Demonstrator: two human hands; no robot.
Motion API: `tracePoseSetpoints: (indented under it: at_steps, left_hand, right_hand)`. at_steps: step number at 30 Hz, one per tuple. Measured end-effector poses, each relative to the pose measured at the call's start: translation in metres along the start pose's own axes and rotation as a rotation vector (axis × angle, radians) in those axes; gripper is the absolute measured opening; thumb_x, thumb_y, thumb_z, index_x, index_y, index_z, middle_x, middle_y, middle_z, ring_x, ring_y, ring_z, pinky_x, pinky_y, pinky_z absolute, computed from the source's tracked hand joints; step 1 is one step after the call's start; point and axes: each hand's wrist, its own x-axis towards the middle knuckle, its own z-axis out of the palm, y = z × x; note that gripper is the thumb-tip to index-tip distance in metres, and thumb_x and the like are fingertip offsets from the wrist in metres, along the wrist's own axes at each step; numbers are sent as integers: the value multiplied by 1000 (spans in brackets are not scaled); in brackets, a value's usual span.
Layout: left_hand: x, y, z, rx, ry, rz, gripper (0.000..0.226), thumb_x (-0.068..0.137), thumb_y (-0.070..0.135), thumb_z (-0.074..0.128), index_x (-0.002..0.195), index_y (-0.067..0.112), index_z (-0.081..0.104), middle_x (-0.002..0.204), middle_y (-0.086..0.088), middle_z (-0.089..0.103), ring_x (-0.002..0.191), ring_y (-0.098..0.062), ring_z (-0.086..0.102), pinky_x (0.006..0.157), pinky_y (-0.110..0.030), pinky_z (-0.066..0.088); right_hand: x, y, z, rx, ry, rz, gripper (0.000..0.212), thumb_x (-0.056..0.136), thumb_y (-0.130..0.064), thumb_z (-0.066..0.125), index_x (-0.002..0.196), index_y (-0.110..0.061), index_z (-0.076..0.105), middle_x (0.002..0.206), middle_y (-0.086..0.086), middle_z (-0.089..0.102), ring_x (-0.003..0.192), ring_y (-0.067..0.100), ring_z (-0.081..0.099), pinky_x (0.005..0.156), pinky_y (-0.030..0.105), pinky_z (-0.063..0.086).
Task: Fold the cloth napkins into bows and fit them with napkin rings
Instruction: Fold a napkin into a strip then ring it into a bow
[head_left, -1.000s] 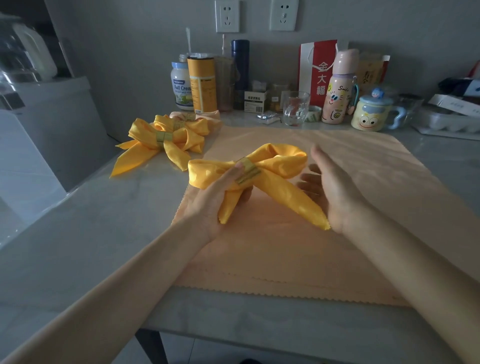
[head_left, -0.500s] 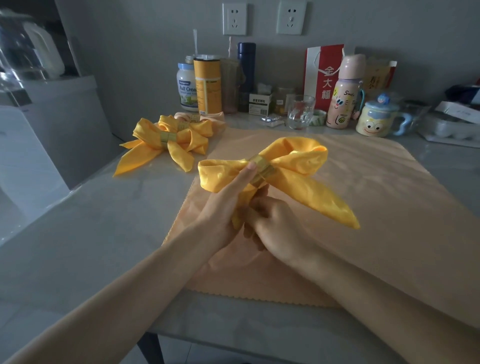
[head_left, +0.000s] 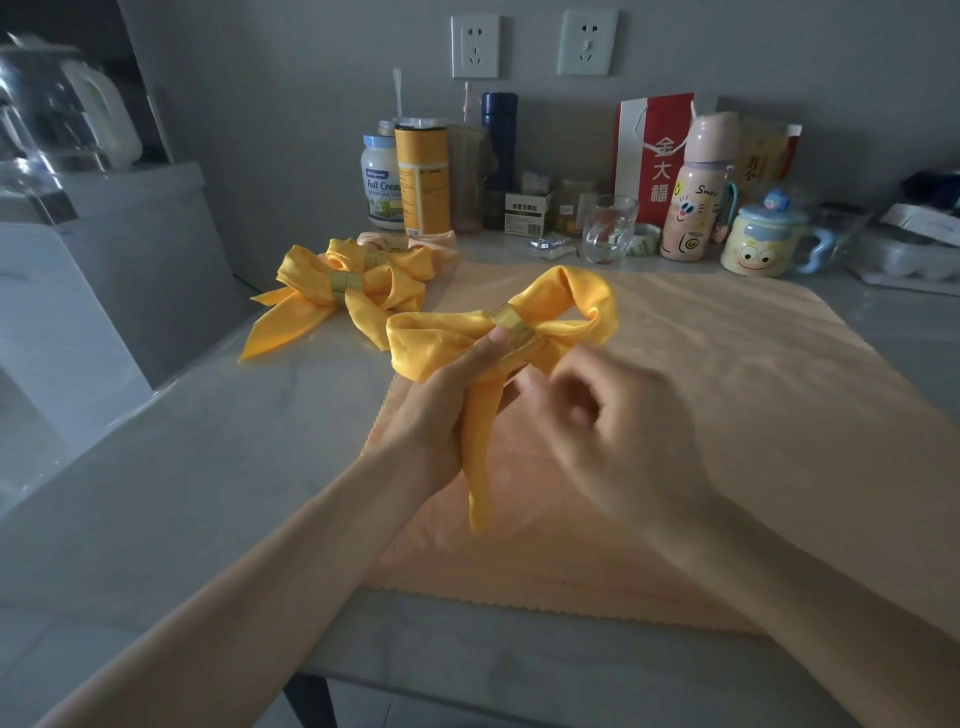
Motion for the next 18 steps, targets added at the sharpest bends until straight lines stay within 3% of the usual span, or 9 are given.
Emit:
tracePoseSetpoints:
  at_steps: [1,3,5,7,8,13,18]
  left_hand:
    - [1,1,-1,-21,13,13,67,66,26,82,123,3,55,113,-13,67,102,-25,66,82,-37,56]
    - [0,0,-1,-39,35,17,70,60,27,82,123,7,56,111,-12,69,99,-24,68,76,-35,57]
    - [0,0,-1,-14,26,27,72,57,30,82,122,8,57,110,-11,69,98,-25,68,74,-34,57]
    - [0,-1,-2,57,11,64,74,54,33,85,119,9,58,110,-10,69,98,-24,68,72,-34,56]
    - [1,-1,-3,104,1,79,72,54,33,85,117,9,59,109,-9,69,98,-23,68,72,-33,56]
    - [3,2,-9,344,-69,106,59,58,37,84,107,11,65,104,-6,71,98,-19,68,72,-30,56]
    - [3,10,-14,382,-209,37,96,39,46,91,120,6,57,112,-13,67,99,-28,67,71,-34,56]
  right_hand:
    - [5,7,-4,-53,193,-41,27,88,-40,50,70,-21,48,59,-11,46,56,8,44,53,22,34]
    - [13,20,-7,-46,319,28,22,87,-37,55,84,-15,50,78,0,53,71,16,50,66,25,39]
    - [20,28,-9,191,152,346,39,84,-46,61,100,-13,48,99,4,57,88,18,57,73,27,44]
    - [23,30,-12,514,-103,621,46,83,-49,62,109,-13,54,103,1,62,94,15,60,71,24,44]
    - [24,34,-13,601,-169,672,43,83,-47,61,111,-15,57,101,0,64,93,16,62,70,24,45]
    - [27,43,-15,680,-156,693,24,80,-23,69,101,-17,62,94,3,68,90,19,65,75,31,50]
    - [27,48,-13,766,-137,769,26,81,-11,68,105,-14,61,90,7,68,85,24,66,70,33,51]
